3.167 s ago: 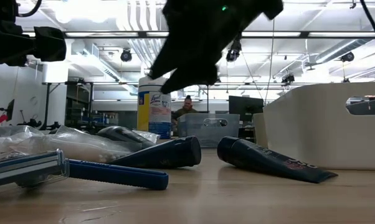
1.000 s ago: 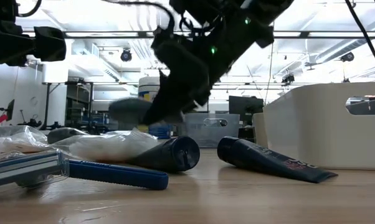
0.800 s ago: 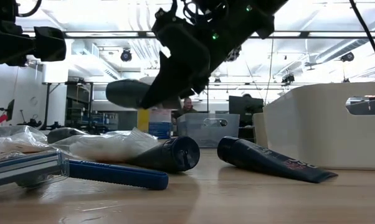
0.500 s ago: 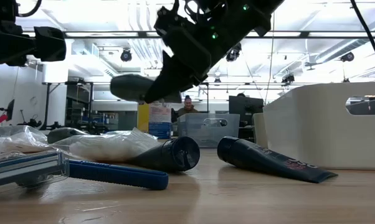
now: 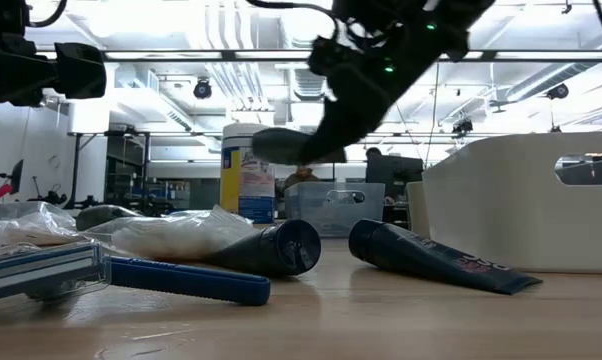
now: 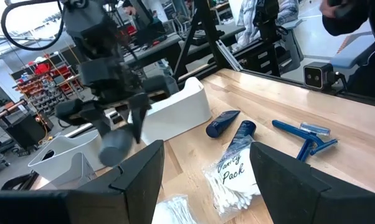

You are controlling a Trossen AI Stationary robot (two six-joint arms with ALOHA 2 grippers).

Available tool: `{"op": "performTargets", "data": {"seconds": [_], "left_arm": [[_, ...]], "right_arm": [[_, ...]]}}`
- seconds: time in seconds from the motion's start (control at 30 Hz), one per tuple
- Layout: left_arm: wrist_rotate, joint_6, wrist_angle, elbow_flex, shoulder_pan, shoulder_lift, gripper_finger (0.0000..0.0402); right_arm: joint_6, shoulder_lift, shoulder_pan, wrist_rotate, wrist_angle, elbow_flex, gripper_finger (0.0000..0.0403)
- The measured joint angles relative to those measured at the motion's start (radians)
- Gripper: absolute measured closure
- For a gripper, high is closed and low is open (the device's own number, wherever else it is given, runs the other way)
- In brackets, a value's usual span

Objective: Pick & Place Travel size toiletries
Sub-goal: Put the gray deodorant into the gray bin

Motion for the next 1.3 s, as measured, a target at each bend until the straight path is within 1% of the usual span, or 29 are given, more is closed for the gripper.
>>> {"op": "performTargets", "data": {"seconds": [0.13,0.23,0.33,0.43,0.57,0.7,0.87,1.0,1.3], "left_arm": [[0.000,0.000,0.000,0.000,0.000,0.001,0.0158],[0.000,0.000,0.000,0.000,0.000,0.003,0.0158],[0.000,0.000,0.000,0.000,0.000,0.005,0.0158],[-0.002,0.000,0.000,0.000,0.000,0.006,0.0158],[-0.003,0.000,0.000,0.000,0.000,0.008,0.0158],[-0.003,0.000,0.000,0.000,0.000,0.008,0.0158],[-0.003,0.000,0.000,0.000,0.000,0.008,0.0158],[-0.003,0.000,0.000,0.000,0.000,0.008,0.0158],[-0.003,0.000,0.000,0.000,0.000,0.008,0.0158]], "right_arm": [[0.047,-0.081,-0.024,0.028,-0.015,-0.082,0.0210],[0.082,-0.154,-0.036,0.027,-0.021,-0.138,0.0204],[0.102,-0.238,-0.043,0.030,-0.040,-0.178,0.0207],[0.139,-0.320,-0.051,0.073,-0.070,-0.221,0.0214],[0.218,-0.436,-0.085,0.105,-0.117,-0.285,0.0211],[0.278,-0.517,-0.124,0.140,-0.146,-0.353,0.0209],[0.350,-0.579,-0.180,0.155,-0.143,-0.426,0.0213],[0.377,-0.614,-0.215,0.155,-0.141,-0.462,0.0206],[0.440,-0.634,-0.296,0.154,-0.142,-0.500,0.0209]]}}
